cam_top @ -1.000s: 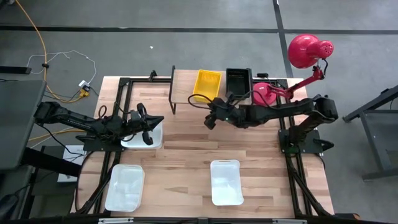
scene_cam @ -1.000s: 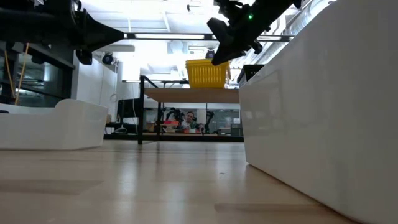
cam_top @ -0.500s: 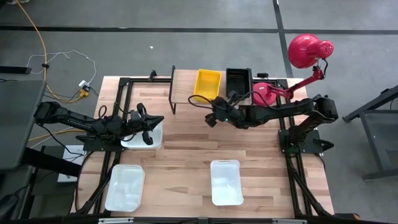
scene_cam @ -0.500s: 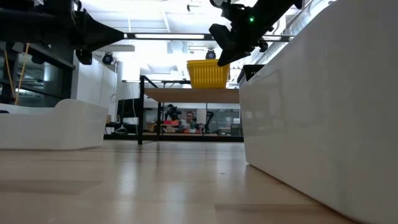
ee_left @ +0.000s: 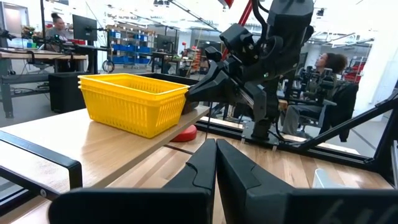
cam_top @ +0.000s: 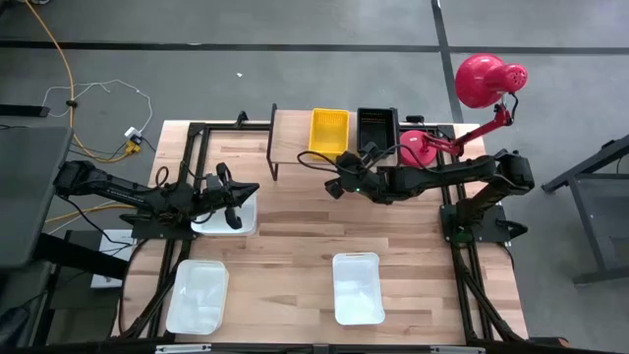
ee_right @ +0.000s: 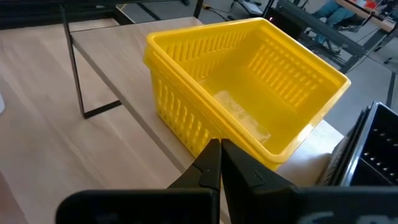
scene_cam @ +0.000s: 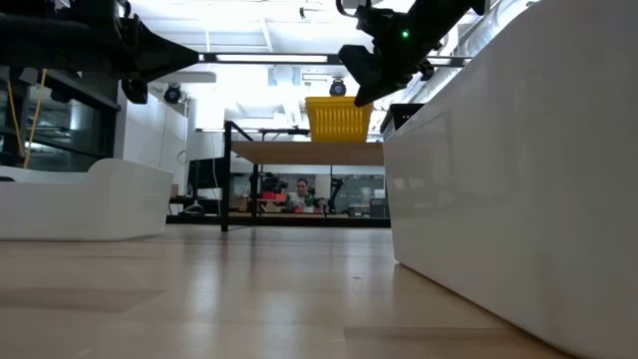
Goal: Stack baskets on shelf by color
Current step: Stack the yellow bin on the other yellow bin on the shelf, then put the top white bin on the shelf
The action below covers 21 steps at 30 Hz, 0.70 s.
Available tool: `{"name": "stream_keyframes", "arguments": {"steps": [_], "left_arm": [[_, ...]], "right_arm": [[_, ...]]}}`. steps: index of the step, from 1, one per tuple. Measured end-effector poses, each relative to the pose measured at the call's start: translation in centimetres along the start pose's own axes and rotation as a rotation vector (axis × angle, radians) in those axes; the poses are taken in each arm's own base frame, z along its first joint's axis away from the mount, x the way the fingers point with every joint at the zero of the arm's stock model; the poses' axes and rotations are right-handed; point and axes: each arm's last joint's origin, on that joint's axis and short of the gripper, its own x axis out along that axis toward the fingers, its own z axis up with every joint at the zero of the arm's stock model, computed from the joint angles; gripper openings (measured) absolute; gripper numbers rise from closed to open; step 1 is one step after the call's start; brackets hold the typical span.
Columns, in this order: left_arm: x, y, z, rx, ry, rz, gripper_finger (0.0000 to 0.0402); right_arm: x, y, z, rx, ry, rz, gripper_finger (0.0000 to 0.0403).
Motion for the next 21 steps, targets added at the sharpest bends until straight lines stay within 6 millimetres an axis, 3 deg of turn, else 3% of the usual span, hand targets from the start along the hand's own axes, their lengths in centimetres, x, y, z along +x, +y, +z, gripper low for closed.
{"name": "stream_keyframes", "arguments": {"steps": [8, 13, 17, 21], "left_arm": [[0.0, 0.0, 0.0, 0.0, 0.0, 0.0, 0.0], [0.0, 0.0, 0.0, 0.001, 0.001, 0.0, 0.0], [0.0, 0.0, -0.1, 0.004, 0.007, 0.0, 0.0], [0.0, 0.0, -0.1, -0.006, 0.008, -0.001, 0.0]], "right_arm": [[-0.3, -0.3, -0.1, -0.018, 0.022, -0.005, 0.0], [-1.6, -1.2, 0.6, 0.003, 0.007, 0.041, 0.0], [-3.7, -1.3, 1.0, -0.047, 0.017, 0.261, 0.0], [-6.3, -1.0, 0.2, -0.125, 0.104, 0.499, 0.0]]}}
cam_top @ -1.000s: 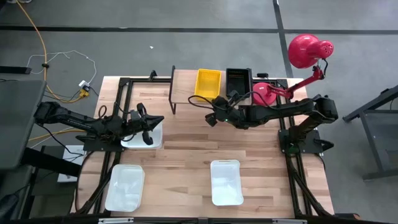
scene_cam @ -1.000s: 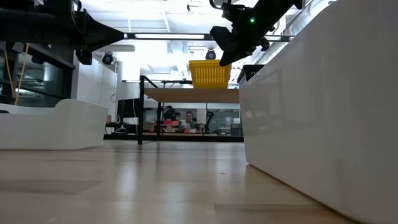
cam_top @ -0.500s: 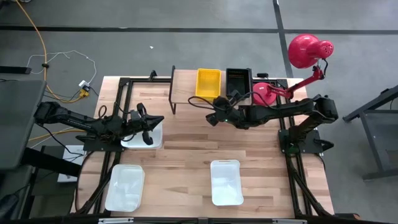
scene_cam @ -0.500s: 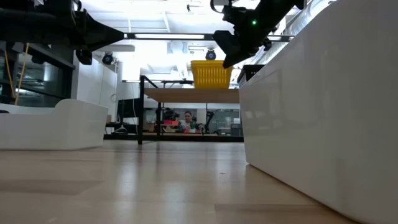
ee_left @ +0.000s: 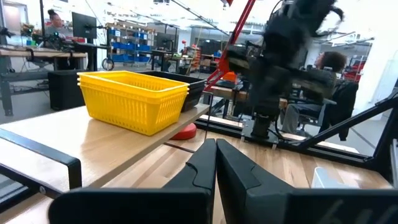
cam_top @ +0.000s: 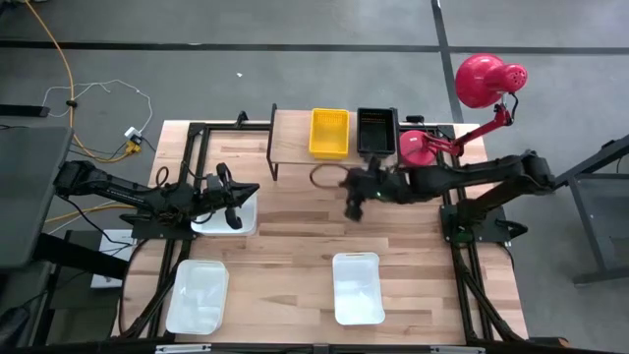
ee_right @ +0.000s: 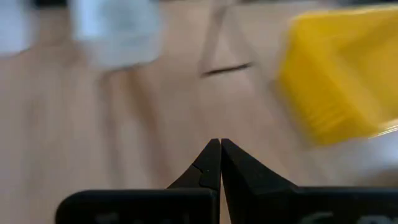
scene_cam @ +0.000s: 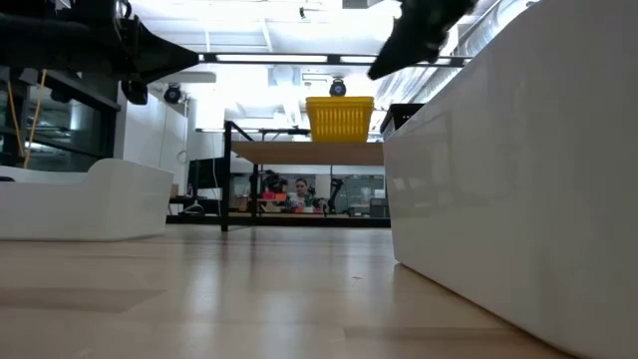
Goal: Stack baskets on shelf by color
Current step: Put the top white bin on the shelf
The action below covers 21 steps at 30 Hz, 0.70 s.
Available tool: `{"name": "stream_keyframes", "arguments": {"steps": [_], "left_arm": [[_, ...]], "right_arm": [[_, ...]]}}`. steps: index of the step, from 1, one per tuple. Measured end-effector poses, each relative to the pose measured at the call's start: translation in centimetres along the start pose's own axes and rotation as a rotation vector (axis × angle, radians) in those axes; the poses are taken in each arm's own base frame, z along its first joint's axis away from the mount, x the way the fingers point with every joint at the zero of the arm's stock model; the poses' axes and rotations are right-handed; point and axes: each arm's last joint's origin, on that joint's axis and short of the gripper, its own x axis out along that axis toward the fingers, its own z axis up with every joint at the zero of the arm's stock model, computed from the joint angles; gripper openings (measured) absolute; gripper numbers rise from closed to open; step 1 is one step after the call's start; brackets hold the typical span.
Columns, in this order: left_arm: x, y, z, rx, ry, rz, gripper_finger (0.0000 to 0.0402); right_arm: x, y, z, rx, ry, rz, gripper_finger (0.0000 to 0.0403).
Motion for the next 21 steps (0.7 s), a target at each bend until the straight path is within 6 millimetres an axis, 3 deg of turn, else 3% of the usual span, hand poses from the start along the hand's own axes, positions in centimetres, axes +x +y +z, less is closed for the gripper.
{"name": "stream_keyframes", "arguments": {"steps": [5, 11, 15, 21], "left_arm": [[0.0, -0.1, 0.0, -0.097, 0.009, -0.045, 0.0], [0.2, -0.1, 0.2, -0.087, 0.022, 0.002, 0.0022], [1.0, -0.2, 2.3, -0.005, 0.157, 0.092, 0.0073], [1.9, 0.0, 7.0, 0.133, 0.572, 0.244, 0.0176]], "right_arm": [[-2.4, 2.5, -2.4, -0.048, 0.152, 0.009, 0.0], [-4.4, 4.7, -4.2, -0.101, 0.188, -0.062, 0.0], [-4.8, 5.2, -4.5, -0.109, 0.179, -0.083, 0.0], [-4.7, 5.1, -4.5, -0.103, 0.18, -0.088, 0.0]]}}
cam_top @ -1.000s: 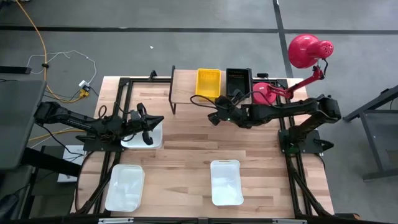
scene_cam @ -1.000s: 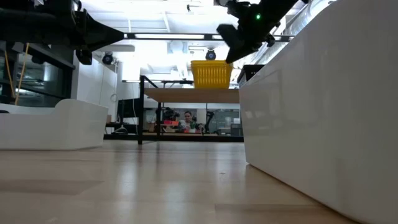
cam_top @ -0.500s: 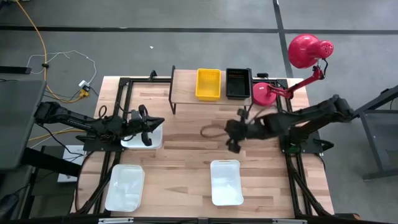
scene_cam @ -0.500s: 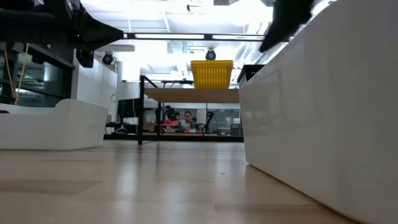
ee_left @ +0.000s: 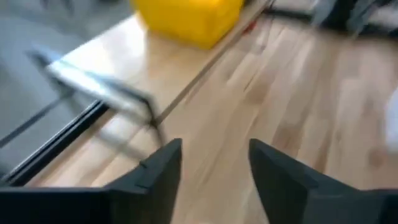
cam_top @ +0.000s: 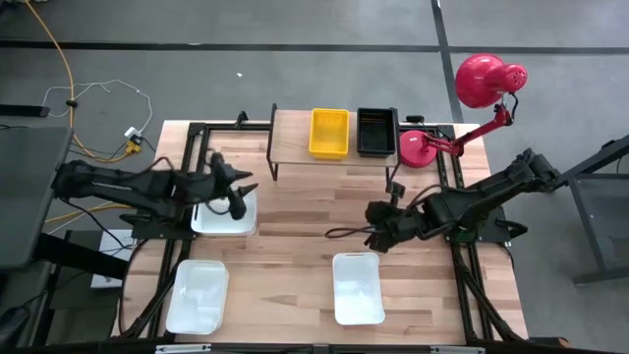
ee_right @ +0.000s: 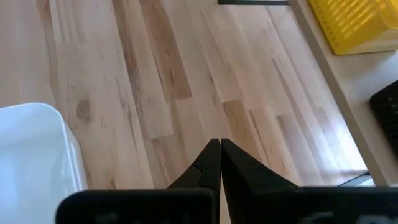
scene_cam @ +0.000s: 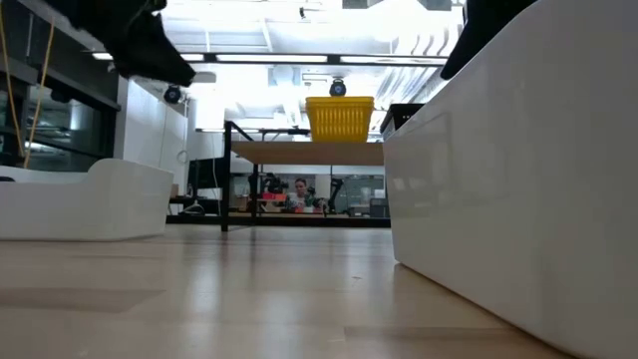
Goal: Stack baskets on shelf by color
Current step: Put the top white bin on the shelf
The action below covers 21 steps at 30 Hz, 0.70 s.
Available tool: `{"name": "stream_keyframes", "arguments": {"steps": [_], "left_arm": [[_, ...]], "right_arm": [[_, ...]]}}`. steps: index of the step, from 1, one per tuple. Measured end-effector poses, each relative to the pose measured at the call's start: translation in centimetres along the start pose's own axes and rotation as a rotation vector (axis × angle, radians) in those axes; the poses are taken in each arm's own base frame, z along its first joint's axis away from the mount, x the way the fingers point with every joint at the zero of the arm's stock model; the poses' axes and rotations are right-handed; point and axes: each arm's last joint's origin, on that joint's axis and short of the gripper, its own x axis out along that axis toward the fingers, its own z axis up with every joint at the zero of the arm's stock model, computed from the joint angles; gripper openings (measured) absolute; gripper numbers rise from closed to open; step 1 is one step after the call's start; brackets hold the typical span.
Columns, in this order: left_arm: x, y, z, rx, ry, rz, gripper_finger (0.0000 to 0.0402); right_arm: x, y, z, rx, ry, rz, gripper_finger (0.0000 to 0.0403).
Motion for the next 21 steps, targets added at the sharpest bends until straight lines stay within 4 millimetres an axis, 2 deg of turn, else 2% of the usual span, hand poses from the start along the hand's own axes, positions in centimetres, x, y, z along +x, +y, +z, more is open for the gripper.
{"name": "stream_keyframes", "arguments": {"steps": [4, 8, 12, 21], "left_arm": [[-0.5, 0.4, 2.3, 0.03, 0.25, 0.067, 0.0227], [0.3, 0.3, 3.5, 0.058, 0.44, 0.096, 0.0244], [1.8, 0.1, 3.7, 0.086, 0.6, 0.117, 0.0244], [4.4, -0.8, 2.2, 0.218, 0.846, 0.08, 0.0244]], "right_arm": [[0.0, 0.0, 0.0, -0.003, -0.001, 0.002, 0.0], [0.0, 0.0, 0.0, -0.006, 0.002, 0.006, 0.0], [0.0, 0.0, 0.0, -0.014, 0.003, 0.009, 0.0], [0.0, 0.0, -0.1, -0.024, 0.012, 0.02, 0.0]]}}
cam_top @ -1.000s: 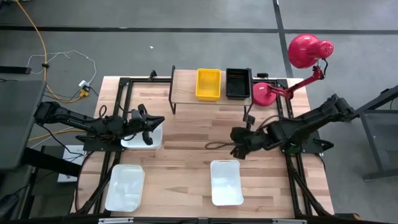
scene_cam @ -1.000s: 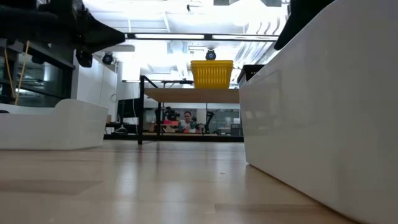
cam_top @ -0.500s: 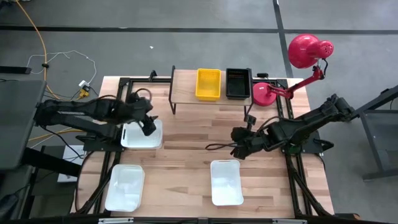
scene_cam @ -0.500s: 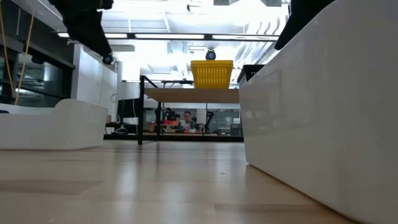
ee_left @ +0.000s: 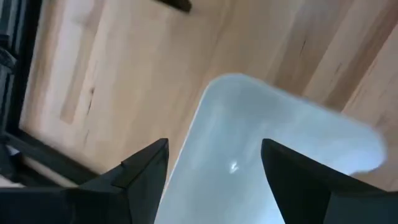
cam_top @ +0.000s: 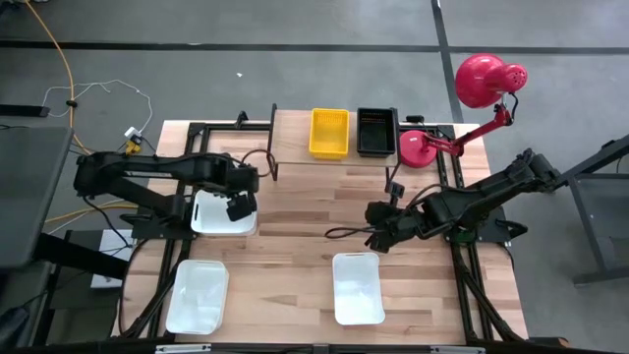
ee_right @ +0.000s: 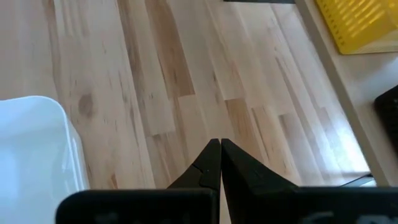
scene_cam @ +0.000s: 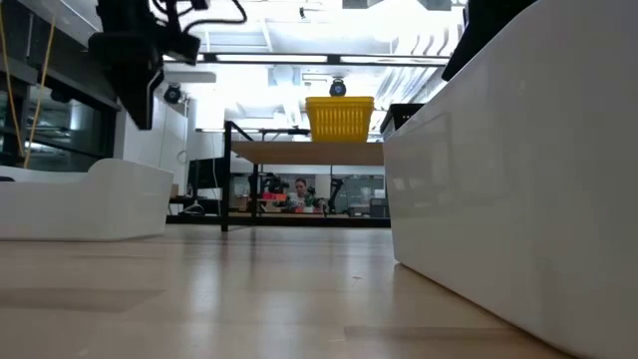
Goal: Stack baskets on shelf by color
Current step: Put the top white bin on the shelf
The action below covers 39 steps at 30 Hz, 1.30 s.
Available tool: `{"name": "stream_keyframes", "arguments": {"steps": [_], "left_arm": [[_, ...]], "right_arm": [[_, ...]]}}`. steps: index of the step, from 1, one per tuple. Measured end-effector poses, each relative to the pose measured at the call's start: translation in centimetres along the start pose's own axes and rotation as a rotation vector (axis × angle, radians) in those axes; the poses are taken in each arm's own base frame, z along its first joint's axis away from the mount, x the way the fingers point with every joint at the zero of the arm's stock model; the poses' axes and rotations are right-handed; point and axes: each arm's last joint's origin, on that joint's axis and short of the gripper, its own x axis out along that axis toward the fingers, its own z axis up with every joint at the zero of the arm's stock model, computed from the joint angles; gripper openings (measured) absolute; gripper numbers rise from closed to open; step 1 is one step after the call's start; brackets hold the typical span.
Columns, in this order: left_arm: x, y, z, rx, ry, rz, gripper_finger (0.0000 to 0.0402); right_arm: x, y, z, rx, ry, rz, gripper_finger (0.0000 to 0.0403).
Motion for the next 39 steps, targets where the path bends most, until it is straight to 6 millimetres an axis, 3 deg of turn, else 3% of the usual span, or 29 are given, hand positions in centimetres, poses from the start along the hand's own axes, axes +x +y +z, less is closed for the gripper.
{"name": "stream_keyframes", "arguments": {"steps": [9, 17, 24, 39], "left_arm": [[1.8, -0.3, 0.7, 0.26, 0.119, 0.193, 0.0241], [4.6, -0.6, 1.1, 0.45, 0.257, 0.252, 0.0241], [7.1, -0.1, 0.1, 0.472, 0.36, 0.245, 0.0241], [9.1, 0.7, -0.9, 0.443, 0.389, 0.188, 0.0239]], "right_arm": [[0.0, 0.0, 0.0, 0.008, 0.002, 0.007, 0.0], [0.0, 0.0, 0.0, 0.003, 0.001, 0.003, 0.0], [0.0, 0.0, 0.0, -0.001, 0.001, 0.003, 0.0], [0.0, 0.0, 0.0, 0.007, 0.001, 0.003, 0.0]]}}
